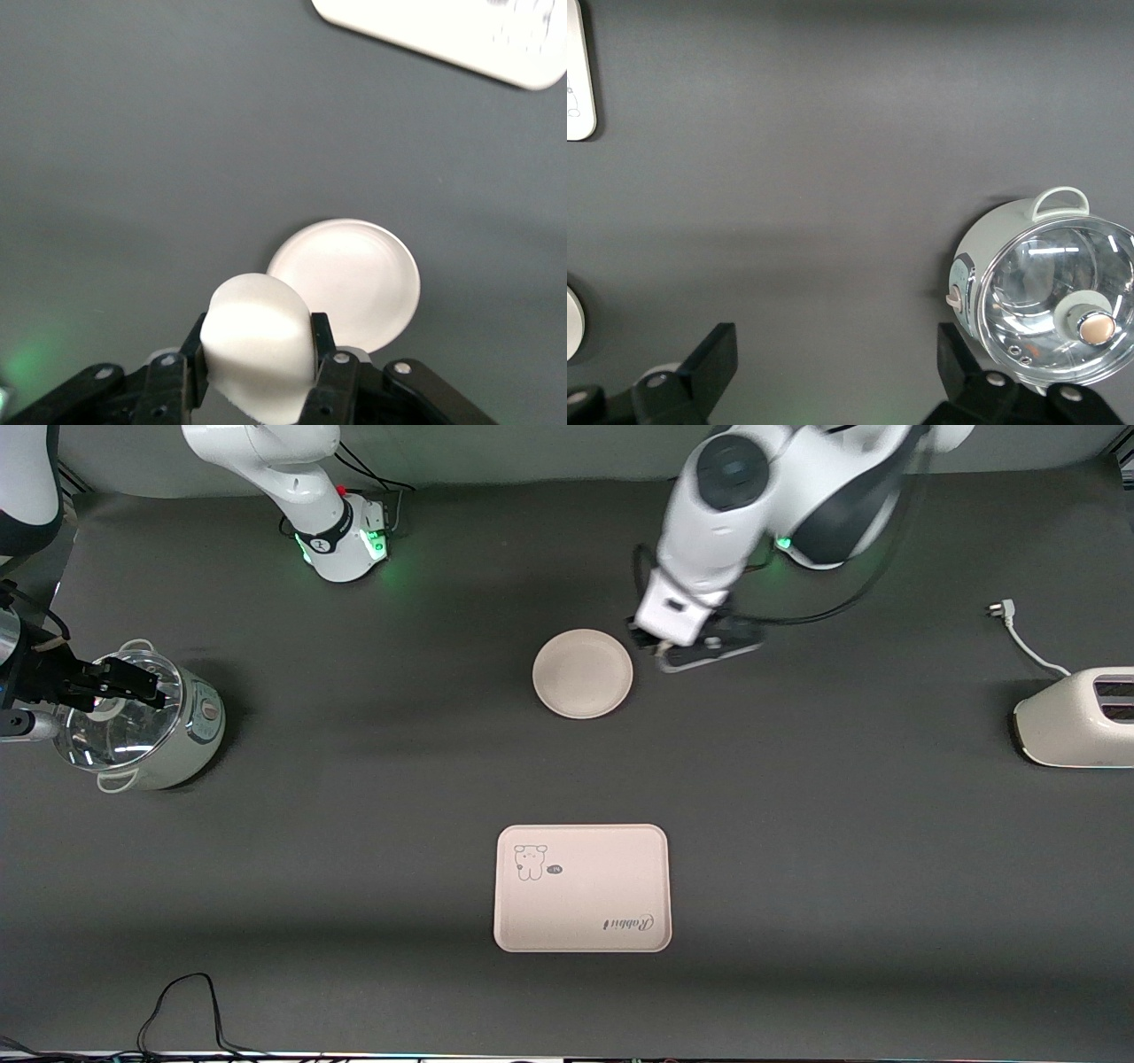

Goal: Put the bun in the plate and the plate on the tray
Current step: 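Carry the bun with the left gripper over the white plate, then release the bun onto the plate and withdraw the left gripper, then reach the right gripper down to the rim of the white plate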

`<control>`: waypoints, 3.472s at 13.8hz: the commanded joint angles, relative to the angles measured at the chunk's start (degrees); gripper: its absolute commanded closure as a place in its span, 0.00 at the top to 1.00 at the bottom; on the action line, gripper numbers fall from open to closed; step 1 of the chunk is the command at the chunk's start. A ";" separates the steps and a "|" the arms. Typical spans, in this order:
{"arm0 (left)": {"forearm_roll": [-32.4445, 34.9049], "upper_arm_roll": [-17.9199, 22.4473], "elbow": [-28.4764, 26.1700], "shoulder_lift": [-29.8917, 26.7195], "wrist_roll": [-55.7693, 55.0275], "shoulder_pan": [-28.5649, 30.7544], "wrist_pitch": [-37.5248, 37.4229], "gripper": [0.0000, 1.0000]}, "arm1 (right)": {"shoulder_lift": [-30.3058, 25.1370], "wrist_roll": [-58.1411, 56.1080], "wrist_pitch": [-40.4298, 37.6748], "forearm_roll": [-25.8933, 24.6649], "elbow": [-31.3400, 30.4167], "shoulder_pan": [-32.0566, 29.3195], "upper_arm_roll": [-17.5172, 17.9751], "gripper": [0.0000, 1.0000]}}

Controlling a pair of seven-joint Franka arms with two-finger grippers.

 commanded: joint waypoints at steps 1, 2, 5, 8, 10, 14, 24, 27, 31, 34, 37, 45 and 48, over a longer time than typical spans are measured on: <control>1.89 1.09 0.63 6.82 -6.61 -5.74 5.68 0.48 | -0.51 -0.99 -0.14 -1.19 -0.15 0.04 0.20 1.00; 3.38 1.09 0.63 9.72 -8.19 -7.07 8.05 0.48 | -0.51 -0.99 -0.14 -1.19 -0.15 -0.05 0.20 1.00; 4.36 1.18 -0.42 16.75 -11.98 -10.06 16.48 0.48 | -0.51 -0.99 -0.14 -1.19 -0.24 -0.05 0.11 1.00; 5.07 1.18 -2.35 20.81 -13.39 -11.47 22.57 0.48 | -0.60 -0.99 -0.14 -1.10 -0.24 -0.05 0.11 1.00; 5.07 1.27 -3.50 21.61 -13.92 -12.44 24.06 0.49 | -0.51 -0.99 -0.15 -1.10 -0.24 -0.05 0.11 1.00; 5.24 1.18 -4.21 22.14 -15.06 -12.36 25.65 1.00 | -0.68 -0.99 -0.23 -1.10 -0.24 -0.05 0.11 1.00; 5.24 1.53 -1.40 -1.03 1.49 5.62 0.13 1.00 | -2.00 -0.55 -0.23 -0.92 -0.15 -0.05 -0.76 1.00; 5.24 1.62 -0.34 -8.52 15.83 17.49 -7.11 1.00 | -3.49 -0.29 -0.67 -0.40 -1.29 0.21 -0.59 1.00; 5.16 2.84 -0.25 -14.42 37.44 31.91 -13.01 1.00 | -10.60 9.18 0.11 2.86 -9.19 7.48 -0.24 1.00; 5.24 8.20 -0.25 -15.48 49.77 35.11 -14.15 1.00 | -12.81 22.08 1.78 2.86 -12.01 18.89 -0.24 1.00; 8.65 10.41 0.10 -15.48 51.38 34.59 -14.77 1.00 | -12.99 36.48 5.03 2.86 -13.51 31.11 -0.15 1.00; 11.48 16.25 0.45 -15.30 51.47 29.45 -16.01 1.00 | -6.58 55.88 16.02 4.34 -15.71 56.54 -0.06 1.00; 11.40 13.49 0.54 -15.39 51.38 31.85 -16.09 1.00 | -6.48 56.23 16.82 6.81 -15.80 57.08 -0.24 1.00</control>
